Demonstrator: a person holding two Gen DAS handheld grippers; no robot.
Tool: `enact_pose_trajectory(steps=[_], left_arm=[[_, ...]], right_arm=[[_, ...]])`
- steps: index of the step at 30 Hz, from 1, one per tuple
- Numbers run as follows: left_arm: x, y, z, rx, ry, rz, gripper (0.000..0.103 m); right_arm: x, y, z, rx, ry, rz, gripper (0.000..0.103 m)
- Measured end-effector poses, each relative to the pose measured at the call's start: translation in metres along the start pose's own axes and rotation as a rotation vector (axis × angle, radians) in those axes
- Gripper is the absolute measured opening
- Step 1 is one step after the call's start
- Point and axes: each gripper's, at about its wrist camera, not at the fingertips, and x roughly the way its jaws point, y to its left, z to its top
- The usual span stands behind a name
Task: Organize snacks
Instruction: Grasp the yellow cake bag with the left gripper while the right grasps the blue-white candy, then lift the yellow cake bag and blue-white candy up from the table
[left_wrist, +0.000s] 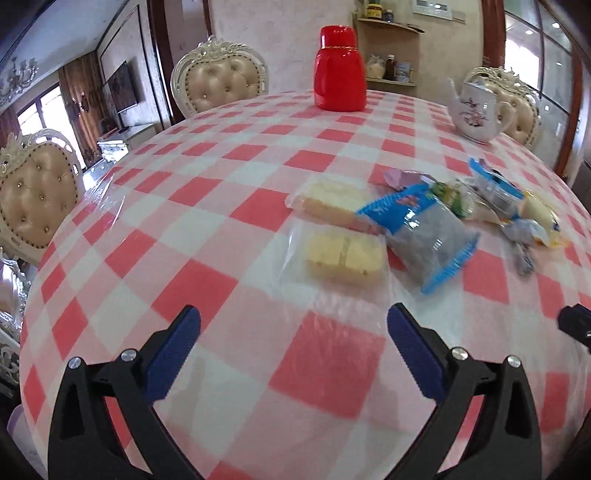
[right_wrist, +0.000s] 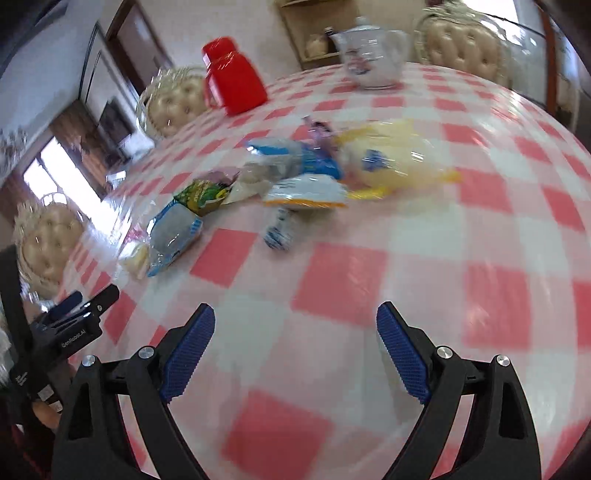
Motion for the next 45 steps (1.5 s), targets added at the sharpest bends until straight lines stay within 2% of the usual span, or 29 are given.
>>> enact_pose_trajectory(steps=[3,5,8,9,10,11,17,22,23,24,25,27,31,35,45], left_arm=[[0.008,0.003,0.008,-0.02,0.005,-0.015,0.101],[0.012,0.002,0.012,-0.013,0.013,-0.019,0.101],[0.02,0.001,0.018,-0.015,0.018,-0.027,0.101],[0.022,0.001,0.02,-0.018,0.021,-0.035,0.101],[0.024,0.001,0.021,-0.017,0.027,-0.045,0.101],[0.026,0.0,0.021,-0.014,0.037,-0.058,0.101],[0.035,-0.005,0.027,0.007,0.053,-0.063,0.101],[0.051,-0.026,0.035,0.099,0.097,-0.032,0.101],[0.051,-0.028,0.035,0.108,0.094,-0.029,0.099],[0.049,-0.028,0.035,0.108,0.08,-0.064,0.077],[0.047,-0.026,0.035,0.106,0.074,-0.1,0.062],[0.043,-0.026,0.033,0.115,0.06,-0.097,0.058],[0.033,-0.024,0.029,0.106,0.029,-0.115,0.058],[0.027,-0.014,0.023,0.044,0.036,-0.129,0.058],[-0.005,-0.003,0.002,-0.084,-0.017,-0.182,0.058]], right_arm=[[0.021,0.011,0.02,-0.029,-0.005,-0.04,0.076],[0.037,0.019,0.032,-0.063,0.012,-0.103,0.069],[0.047,0.026,0.038,-0.128,0.018,-0.158,0.061],[0.048,0.031,0.036,-0.185,0.029,-0.196,0.053],[0.044,0.031,0.033,-0.225,0.03,-0.171,0.03],[0.038,0.029,0.028,-0.238,0.041,-0.153,0.02],[0.015,0.018,0.019,-0.258,0.011,-0.099,0.02],[0.006,0.024,0.02,-0.267,-0.015,-0.069,0.02],[0.005,0.024,0.021,-0.265,-0.018,-0.067,0.02],[0.004,0.024,0.021,-0.259,-0.022,-0.06,0.02],[0.004,0.022,0.022,-0.255,-0.023,-0.057,0.02],[0.001,0.019,0.024,-0.234,-0.027,-0.035,0.02],[-0.004,0.011,0.026,-0.187,-0.026,0.035,0.02],[-0.005,0.006,0.028,-0.157,-0.02,0.08,0.02],[0.0,0.007,0.017,-0.146,-0.009,0.067,0.02]])
